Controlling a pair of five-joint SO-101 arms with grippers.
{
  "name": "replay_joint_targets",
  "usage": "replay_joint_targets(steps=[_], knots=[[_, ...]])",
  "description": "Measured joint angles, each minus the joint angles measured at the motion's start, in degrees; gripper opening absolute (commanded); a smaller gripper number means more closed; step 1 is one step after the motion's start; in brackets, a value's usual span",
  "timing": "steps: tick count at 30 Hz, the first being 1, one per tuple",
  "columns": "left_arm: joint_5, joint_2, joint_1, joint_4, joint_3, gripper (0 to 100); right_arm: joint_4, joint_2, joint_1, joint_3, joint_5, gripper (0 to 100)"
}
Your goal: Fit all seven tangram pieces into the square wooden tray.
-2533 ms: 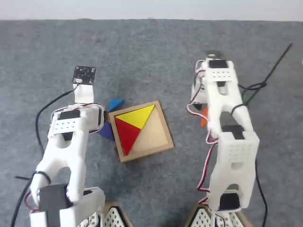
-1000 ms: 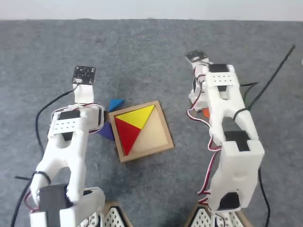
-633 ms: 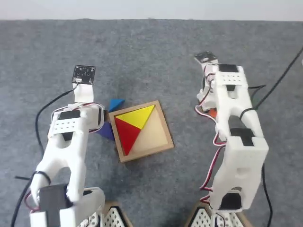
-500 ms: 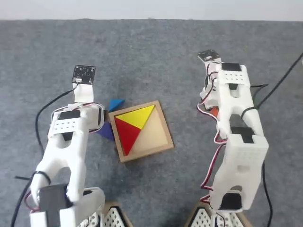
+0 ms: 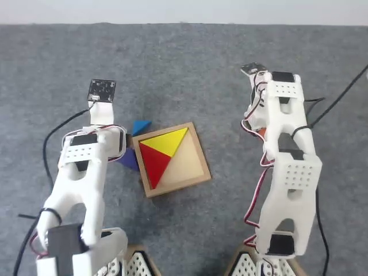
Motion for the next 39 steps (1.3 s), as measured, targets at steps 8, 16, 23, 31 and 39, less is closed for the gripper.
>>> replay_joint_targets(steps=[8, 16, 23, 31, 39], knots=[[0.0, 0.0, 0.0, 0.0, 0.0, 21, 3.0, 0.1, 1.0, -0.5, -2.5, 4.2], [0.0, 0.0, 0.0, 0.0, 0.0, 21, -4.2, -7.4, 1.0, 11.7, -7.6, 2.8], [0.0, 0.0, 0.0, 0.0, 0.0, 21, -20.3, -33.1, -1.8, 47.0, -10.2, 1.0], [0.0, 0.0, 0.0, 0.0, 0.0, 21, -19.9, -38.7, -5.4, 53.5, -22.2, 0.9], [0.0, 0.0, 0.0, 0.0, 0.0, 21, -14.6, -38.2, -9.1, 46.5, -27.4, 9.0]])
